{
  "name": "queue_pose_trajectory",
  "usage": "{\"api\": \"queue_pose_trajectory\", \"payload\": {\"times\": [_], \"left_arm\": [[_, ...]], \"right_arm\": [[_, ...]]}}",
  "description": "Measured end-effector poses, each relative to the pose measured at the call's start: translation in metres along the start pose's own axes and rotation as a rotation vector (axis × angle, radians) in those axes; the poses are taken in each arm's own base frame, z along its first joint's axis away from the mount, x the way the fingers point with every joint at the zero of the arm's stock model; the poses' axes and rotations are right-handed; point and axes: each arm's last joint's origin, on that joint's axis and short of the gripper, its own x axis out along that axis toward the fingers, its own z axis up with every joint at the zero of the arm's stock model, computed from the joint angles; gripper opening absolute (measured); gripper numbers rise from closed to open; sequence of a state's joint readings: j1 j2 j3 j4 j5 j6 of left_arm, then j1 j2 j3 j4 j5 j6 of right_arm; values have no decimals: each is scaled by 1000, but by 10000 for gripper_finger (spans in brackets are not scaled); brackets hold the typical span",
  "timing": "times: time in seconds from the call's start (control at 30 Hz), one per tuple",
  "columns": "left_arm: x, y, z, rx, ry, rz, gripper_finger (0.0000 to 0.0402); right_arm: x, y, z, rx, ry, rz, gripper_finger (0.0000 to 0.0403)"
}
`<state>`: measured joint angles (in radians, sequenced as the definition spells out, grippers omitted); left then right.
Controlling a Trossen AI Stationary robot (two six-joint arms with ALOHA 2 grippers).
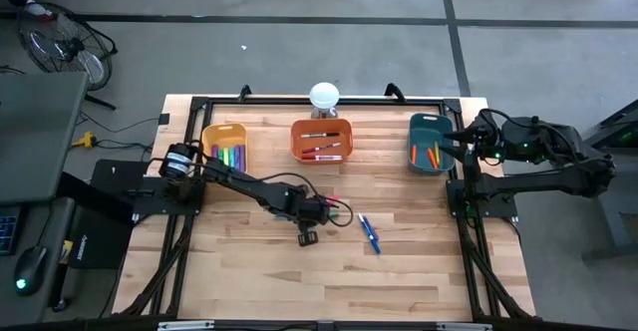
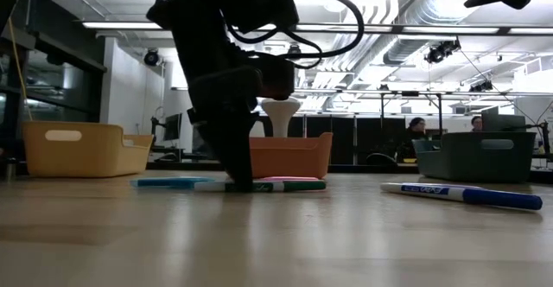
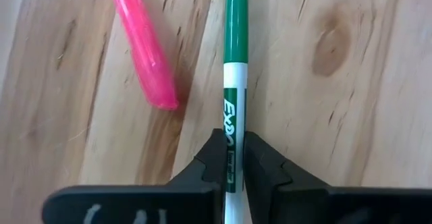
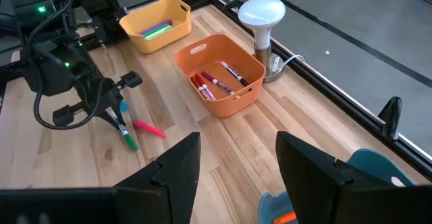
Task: Pick & Place Markers
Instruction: Put the green marker pen into the orange bin
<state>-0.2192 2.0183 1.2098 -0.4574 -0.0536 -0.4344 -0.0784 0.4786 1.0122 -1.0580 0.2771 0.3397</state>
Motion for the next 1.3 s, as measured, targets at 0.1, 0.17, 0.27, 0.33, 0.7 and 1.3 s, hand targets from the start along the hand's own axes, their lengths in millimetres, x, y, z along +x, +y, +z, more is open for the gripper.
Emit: {"api": "queue_pose_trajectory", "payload": {"times": [0.1,0.17,0.27,0.33,0.7,1.3], "left_arm": [[1,-1,0,-17,-6,-2,20],[1,-1,0,-26,-7,-3,20],[1,-1,0,-40,-10,-1,20],[1,-1,0,-40,-10,-1,20],[-13,-1,2,-4,-42,13,20],[-64,-5,16,121,7,36,17]], "right_arm": [[0,0,0,0,2,5,183],[0,0,0,0,3,7,183],[0,0,0,0,3,7,183],[0,0,0,0,3,8,183],[0,0,0,-1,4,7,183],[0,0,0,-9,2,-4,183]]}}
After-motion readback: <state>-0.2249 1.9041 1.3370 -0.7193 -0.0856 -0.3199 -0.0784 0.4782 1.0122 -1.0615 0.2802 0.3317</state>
